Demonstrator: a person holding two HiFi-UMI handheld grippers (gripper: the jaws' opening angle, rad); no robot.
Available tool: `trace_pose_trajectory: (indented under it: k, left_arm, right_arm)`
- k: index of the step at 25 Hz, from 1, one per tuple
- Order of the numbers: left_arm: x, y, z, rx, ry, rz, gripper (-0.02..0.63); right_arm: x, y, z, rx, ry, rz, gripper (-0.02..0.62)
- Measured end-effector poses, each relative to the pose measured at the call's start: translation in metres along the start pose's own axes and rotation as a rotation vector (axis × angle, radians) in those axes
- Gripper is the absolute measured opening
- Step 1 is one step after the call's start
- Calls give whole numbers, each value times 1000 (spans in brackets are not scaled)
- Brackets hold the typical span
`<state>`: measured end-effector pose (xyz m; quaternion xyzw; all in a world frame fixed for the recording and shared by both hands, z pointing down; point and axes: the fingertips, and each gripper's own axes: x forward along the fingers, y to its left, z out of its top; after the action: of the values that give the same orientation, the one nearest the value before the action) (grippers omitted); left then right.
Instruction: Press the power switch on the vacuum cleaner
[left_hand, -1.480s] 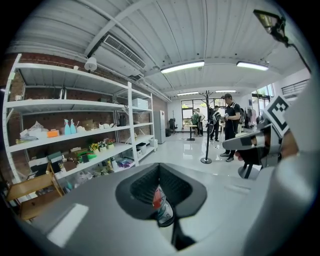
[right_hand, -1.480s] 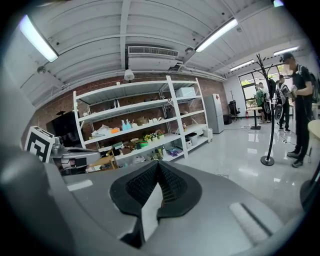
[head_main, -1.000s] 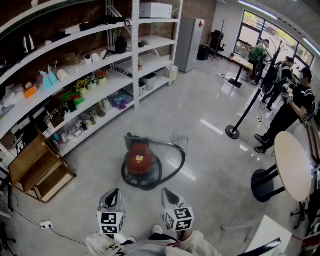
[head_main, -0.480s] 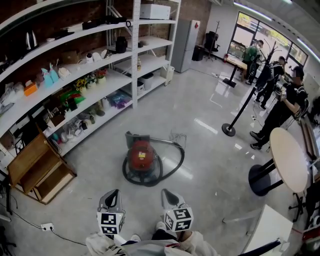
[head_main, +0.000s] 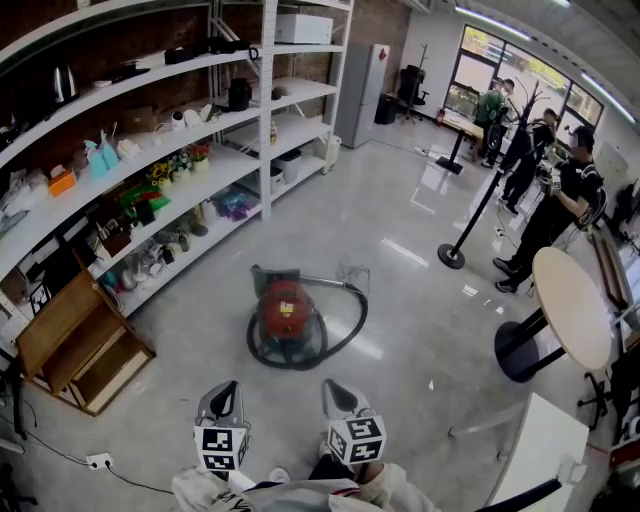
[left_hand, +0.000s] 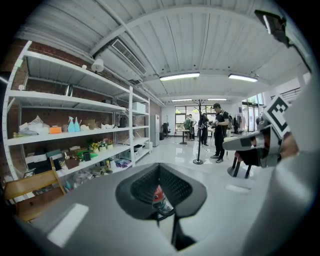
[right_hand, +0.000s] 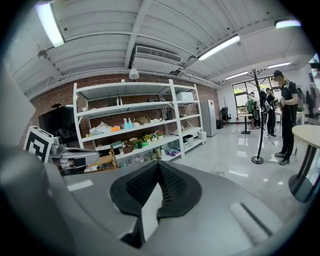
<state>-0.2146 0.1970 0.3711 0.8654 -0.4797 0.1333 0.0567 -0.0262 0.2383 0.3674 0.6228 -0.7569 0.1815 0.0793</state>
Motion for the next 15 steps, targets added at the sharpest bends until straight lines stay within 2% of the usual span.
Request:
trace_pose_trajectory:
  k: [15]
  left_arm:
    - [-27,-1,-25,-8,22,-50,0]
  right_arm:
    - [-26,23,-28,12,29,-45,2]
